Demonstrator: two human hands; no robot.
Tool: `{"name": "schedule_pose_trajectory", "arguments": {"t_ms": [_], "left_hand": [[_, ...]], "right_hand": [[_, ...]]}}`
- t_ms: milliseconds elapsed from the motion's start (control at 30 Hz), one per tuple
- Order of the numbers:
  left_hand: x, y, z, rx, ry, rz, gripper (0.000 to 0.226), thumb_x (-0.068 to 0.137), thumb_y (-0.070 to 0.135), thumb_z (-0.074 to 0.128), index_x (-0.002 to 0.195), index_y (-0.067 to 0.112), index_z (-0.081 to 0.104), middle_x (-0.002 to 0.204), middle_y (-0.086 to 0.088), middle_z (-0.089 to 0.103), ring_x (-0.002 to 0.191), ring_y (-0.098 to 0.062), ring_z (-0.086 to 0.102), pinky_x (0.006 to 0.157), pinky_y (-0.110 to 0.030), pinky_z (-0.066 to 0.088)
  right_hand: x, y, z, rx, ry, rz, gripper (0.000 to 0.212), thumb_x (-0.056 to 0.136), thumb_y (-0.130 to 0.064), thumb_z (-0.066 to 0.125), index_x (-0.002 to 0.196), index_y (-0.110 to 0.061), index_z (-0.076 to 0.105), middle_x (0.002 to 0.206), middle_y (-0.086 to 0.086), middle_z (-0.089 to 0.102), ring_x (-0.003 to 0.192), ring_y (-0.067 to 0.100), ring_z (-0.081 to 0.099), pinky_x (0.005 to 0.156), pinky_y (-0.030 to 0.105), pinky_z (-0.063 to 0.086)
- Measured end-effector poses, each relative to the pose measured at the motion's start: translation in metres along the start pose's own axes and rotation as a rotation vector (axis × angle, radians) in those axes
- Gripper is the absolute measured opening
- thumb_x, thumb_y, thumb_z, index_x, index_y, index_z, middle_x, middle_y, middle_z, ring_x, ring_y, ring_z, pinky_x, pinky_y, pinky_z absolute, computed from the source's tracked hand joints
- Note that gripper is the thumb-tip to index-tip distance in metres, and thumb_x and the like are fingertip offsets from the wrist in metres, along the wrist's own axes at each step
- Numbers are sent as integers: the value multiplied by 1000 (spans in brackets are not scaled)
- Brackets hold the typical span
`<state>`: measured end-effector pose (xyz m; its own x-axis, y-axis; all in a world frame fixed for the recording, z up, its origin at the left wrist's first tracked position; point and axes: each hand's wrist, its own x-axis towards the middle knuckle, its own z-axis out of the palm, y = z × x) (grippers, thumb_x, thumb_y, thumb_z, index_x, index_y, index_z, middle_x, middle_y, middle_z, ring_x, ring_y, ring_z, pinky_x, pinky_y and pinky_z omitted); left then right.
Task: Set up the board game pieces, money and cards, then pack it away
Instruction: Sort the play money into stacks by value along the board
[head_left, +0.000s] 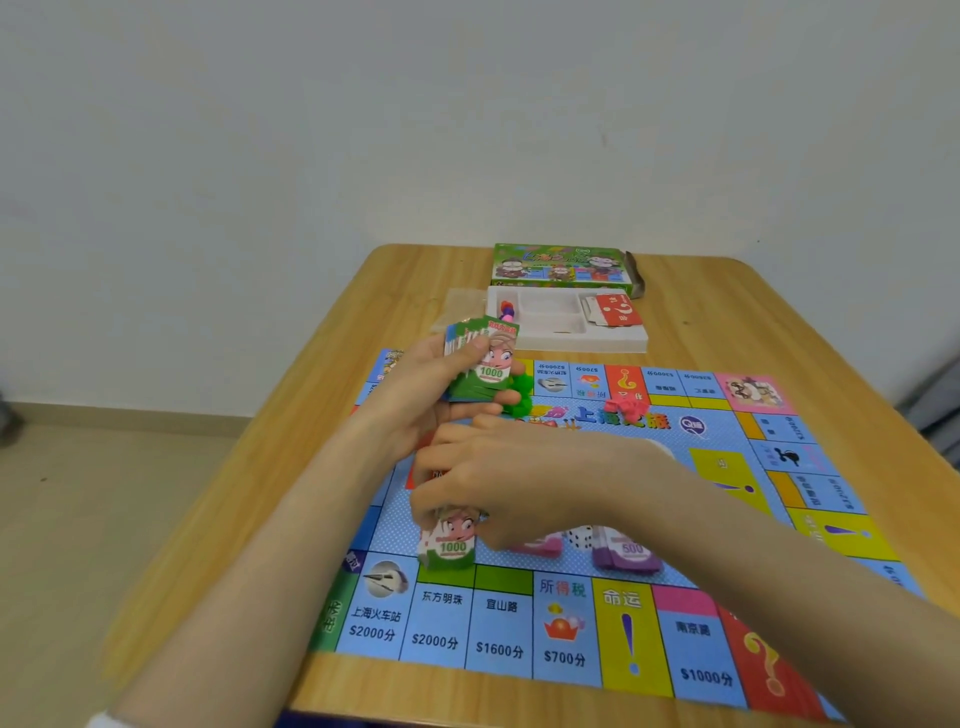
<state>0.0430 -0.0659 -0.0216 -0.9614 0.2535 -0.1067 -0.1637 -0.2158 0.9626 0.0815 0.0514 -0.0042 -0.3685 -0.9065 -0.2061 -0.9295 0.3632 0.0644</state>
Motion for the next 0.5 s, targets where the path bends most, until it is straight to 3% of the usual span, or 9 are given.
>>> {"name": "schedule_pose_trajectory", "arguments": {"t_ms": [167,500], "left_hand": [[0,0,0,15,-4,1,20,97,20,50,107,7,61,86,-7,75,66,-18,71,51,-21,56],[1,-1,-1,7,-21,5,21,97,20,50,109,7,60,87,-7,75,67,-18,72,51,-22,56]], "right_hand": [[1,0,3,19,3,-24,57,79,-10,61,131,-30,45,133,-2,39,119,17,33,85,26,28],[1,-1,8,110,32,-15,46,79,-4,58,121,-23,52,122,-1,45,113,17,35,88,31,34]]}}
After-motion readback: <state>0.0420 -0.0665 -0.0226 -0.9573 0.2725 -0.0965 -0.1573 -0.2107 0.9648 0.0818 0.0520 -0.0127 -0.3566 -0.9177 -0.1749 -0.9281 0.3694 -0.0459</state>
